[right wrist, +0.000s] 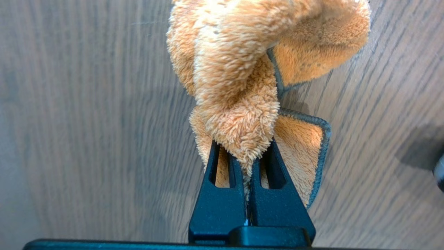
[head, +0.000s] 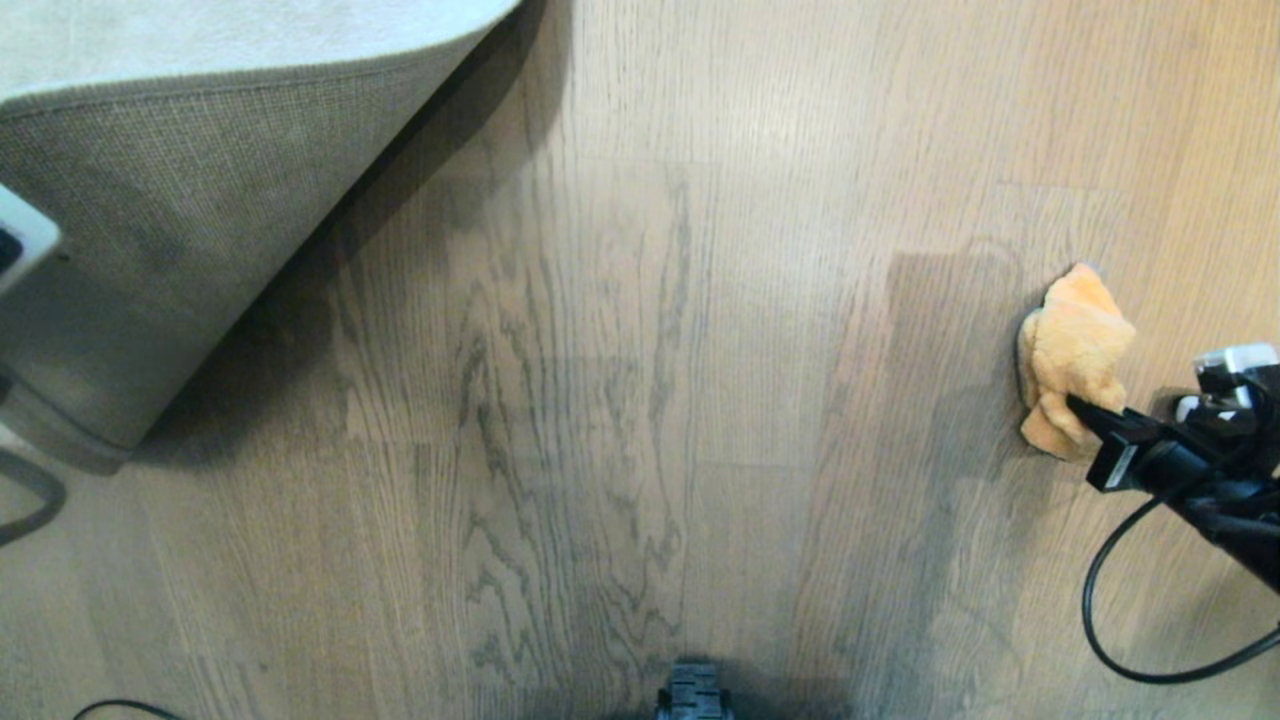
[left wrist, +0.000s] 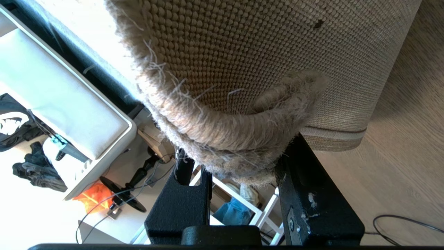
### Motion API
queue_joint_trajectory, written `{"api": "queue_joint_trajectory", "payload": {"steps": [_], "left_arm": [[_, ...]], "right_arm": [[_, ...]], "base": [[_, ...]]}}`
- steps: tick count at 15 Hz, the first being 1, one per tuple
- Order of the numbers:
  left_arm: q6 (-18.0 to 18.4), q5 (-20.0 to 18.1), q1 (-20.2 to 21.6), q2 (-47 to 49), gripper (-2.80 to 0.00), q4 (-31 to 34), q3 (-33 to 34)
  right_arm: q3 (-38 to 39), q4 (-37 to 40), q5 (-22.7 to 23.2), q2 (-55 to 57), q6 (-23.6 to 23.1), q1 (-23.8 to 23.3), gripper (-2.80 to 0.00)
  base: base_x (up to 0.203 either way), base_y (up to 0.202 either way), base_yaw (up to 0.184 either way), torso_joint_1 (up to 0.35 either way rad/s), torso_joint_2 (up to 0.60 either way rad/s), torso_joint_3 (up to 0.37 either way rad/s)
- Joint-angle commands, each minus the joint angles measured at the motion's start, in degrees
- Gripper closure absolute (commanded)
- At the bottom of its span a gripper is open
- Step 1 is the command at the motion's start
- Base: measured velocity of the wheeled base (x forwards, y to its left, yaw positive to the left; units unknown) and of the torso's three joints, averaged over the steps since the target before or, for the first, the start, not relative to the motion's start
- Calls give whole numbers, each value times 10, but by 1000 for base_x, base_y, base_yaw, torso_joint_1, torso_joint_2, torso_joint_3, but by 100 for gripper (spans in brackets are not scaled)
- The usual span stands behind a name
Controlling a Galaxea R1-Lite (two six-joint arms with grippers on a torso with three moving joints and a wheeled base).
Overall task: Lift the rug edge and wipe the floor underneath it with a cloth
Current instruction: Pick up the rag
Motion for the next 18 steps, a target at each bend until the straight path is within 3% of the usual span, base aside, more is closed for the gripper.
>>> {"api": "queue_joint_trajectory", "payload": {"steps": [1, 9, 18], "left_arm": [[3, 3, 0, 0, 0, -2, 1], [-12, 17, 0, -2, 0, -1, 8], [-11, 34, 2, -4, 0, -1, 8]], "right_arm": [[24, -28, 1, -31, 0, 0, 0], [54, -28, 2, -81, 12, 31, 0], [68, -28, 2, -86, 14, 33, 0]], "base": [[0, 0, 0, 0, 0, 0], [0, 0, 0, 0, 0, 0], [0, 0, 0, 0, 0, 0]]}}
